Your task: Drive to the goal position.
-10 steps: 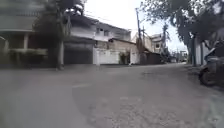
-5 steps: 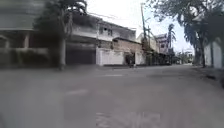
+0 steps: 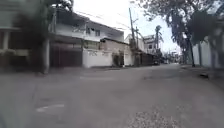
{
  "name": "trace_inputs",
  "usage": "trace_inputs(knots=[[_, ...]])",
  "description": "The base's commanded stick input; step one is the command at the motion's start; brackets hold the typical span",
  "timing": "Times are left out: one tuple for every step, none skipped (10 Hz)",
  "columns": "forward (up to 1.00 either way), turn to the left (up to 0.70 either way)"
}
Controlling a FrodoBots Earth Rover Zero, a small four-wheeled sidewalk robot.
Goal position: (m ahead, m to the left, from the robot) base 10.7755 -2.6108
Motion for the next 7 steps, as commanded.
trace_inputs(knots=[[1.00,-0.04],[1.00,-0.04],[1.00,-0.04],[1.00,-0.04],[1.00,-0.04],[1.00,-0.04],[1.00,-0.04]])
